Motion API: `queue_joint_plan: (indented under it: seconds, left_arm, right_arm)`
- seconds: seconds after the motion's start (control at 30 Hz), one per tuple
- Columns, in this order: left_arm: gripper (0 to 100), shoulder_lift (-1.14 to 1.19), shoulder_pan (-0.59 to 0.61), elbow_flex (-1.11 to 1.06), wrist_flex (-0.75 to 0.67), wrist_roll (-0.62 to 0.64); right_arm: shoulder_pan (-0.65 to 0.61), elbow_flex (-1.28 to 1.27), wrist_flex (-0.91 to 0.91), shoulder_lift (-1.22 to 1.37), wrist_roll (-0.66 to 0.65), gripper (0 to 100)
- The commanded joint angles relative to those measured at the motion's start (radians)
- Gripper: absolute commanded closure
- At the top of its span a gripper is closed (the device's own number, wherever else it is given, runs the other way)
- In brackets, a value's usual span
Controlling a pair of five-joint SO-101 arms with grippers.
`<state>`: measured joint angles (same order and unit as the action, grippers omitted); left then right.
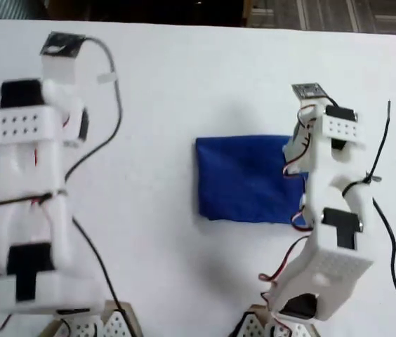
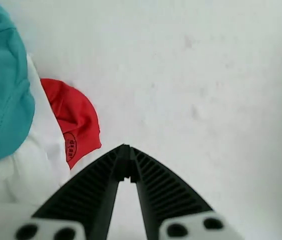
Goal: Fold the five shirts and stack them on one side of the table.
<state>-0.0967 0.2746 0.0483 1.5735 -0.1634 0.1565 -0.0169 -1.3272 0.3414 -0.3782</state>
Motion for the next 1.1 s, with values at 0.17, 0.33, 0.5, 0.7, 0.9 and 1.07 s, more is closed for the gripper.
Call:
queue_joint_plan:
  seconds: [0.17,0.33,0.5,0.7,0.9,1.07]
  left_arm:
    - [97,-0.316,0.014,-0.323,-0.178,-0.011]
    - [97,-0.417,0.012,-0.397,-0.23,-0.011]
    - [97,-0.456,0.018,-0.444,-0.227,-0.009]
    - [97,-0.482,0.02,-0.476,-0.227,-0.009]
    - [97,-0.494,0.02,-0.47,-0.23,-0.009]
    - [97,-0.494,0.02,-0.475,-0.232,-0.009]
  right_arm:
    - [-0.016,0.077,-0.008,0.151,0.005,79.7]
    - [-0.051,0.12,-0.058,0.252,0.005,79.7]
    - [-0.093,0.173,-0.131,0.335,0.005,79.7]
    - [-0.093,0.215,-0.188,0.378,-0.003,80.0]
    - [-0.099,0.215,-0.214,0.375,-0.098,96.2]
    - [-0.013,0.252,-0.18,0.367,-0.095,97.6]
